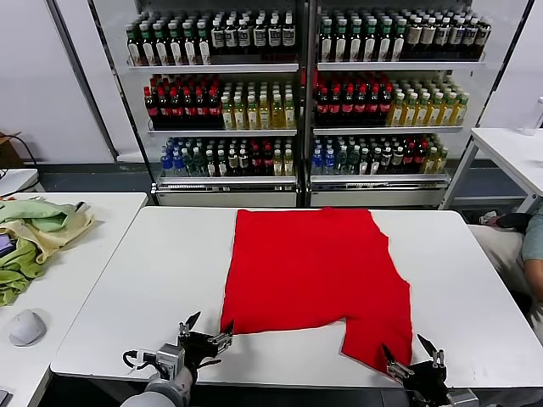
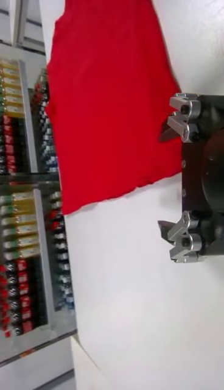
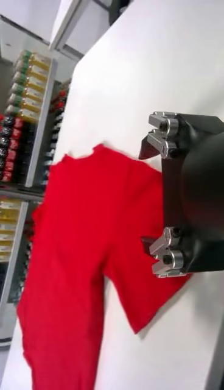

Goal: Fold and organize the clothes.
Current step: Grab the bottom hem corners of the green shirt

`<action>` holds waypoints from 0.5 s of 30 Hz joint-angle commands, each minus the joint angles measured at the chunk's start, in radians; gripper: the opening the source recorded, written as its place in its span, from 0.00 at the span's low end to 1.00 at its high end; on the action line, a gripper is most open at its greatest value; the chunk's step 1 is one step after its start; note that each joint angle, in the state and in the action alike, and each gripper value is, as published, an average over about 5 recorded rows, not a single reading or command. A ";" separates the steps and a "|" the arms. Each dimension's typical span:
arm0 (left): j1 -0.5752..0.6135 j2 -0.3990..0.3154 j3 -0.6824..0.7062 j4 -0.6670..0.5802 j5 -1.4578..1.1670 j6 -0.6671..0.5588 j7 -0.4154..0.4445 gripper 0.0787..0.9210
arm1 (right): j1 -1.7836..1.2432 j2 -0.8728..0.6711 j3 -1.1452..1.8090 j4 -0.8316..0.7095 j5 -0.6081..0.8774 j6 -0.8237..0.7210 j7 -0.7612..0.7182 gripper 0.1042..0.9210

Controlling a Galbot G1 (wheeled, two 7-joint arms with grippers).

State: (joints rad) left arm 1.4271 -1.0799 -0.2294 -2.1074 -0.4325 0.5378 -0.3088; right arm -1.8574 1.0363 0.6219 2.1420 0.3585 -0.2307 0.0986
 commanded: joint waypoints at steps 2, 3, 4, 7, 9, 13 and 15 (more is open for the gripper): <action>0.001 -0.022 0.005 0.028 -0.014 0.028 -0.006 0.88 | -0.032 0.005 -0.005 0.000 0.027 0.001 0.018 0.88; 0.000 -0.022 0.005 0.031 -0.010 0.027 -0.004 0.88 | -0.034 0.007 -0.008 -0.001 0.029 0.000 0.018 0.88; -0.002 -0.021 0.003 0.034 -0.007 0.027 -0.002 0.88 | -0.034 0.008 -0.011 -0.003 0.030 -0.001 0.019 0.88; -0.001 -0.015 0.000 0.036 -0.004 0.027 0.004 0.88 | -0.033 0.012 -0.018 -0.011 0.033 -0.003 0.020 0.83; 0.005 -0.012 0.004 0.030 -0.003 0.025 0.008 0.87 | -0.034 0.015 -0.021 -0.012 0.038 -0.003 0.021 0.76; 0.011 -0.008 0.014 0.035 -0.001 0.016 0.014 0.75 | -0.037 0.024 -0.026 -0.009 0.043 -0.006 0.020 0.62; 0.009 -0.008 0.017 0.042 0.000 0.013 0.015 0.69 | -0.037 0.026 -0.028 -0.008 0.045 -0.009 0.019 0.55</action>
State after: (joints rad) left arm 1.4325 -1.0851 -0.2191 -2.0872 -0.4353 0.5472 -0.2976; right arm -1.8867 1.0589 0.5986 2.1407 0.3924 -0.2328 0.1097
